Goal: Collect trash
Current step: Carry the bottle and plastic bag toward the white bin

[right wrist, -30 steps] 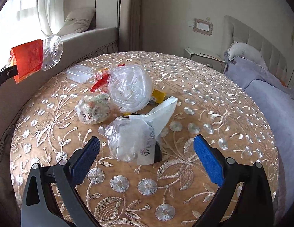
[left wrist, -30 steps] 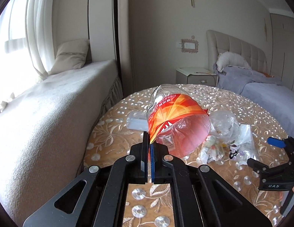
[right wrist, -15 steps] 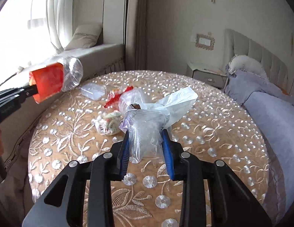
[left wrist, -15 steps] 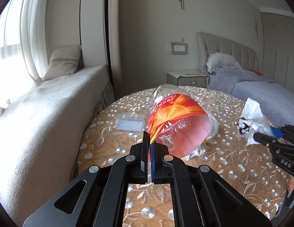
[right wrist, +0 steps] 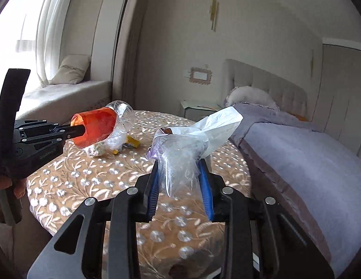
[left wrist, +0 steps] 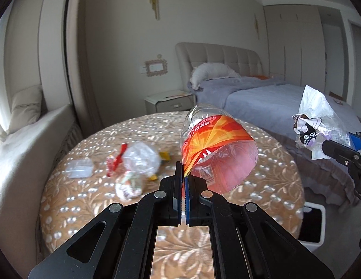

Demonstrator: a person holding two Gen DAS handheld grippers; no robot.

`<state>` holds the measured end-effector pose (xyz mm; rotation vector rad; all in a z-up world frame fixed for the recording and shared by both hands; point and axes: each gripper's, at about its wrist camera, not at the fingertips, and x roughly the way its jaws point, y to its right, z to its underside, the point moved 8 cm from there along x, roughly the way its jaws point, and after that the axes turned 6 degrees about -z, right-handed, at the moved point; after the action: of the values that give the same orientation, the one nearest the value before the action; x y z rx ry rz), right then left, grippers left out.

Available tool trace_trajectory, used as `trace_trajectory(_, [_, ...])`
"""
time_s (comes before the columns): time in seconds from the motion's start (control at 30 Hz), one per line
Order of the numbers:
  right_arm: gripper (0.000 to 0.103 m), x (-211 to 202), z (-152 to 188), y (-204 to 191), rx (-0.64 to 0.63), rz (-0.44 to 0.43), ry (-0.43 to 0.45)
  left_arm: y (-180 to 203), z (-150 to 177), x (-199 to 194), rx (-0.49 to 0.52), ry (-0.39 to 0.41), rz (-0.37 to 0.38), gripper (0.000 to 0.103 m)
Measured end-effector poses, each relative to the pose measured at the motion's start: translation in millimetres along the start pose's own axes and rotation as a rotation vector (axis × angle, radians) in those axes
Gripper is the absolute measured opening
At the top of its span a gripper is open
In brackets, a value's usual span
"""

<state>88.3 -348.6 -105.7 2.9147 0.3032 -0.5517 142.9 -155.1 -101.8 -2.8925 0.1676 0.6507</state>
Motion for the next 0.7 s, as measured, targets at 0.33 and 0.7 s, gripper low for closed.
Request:
trace_trajectory(0.33, [0.033,-51,66,91,0.13,0.203,-0.056,164,13,0,0.189,-0.025,0.267,0.001])
trace_trajectory(0.7, [0.034,-59,134,159,0.276,0.33,-0.138,297,56,16,0.374,-0.115,0.472,0.001])
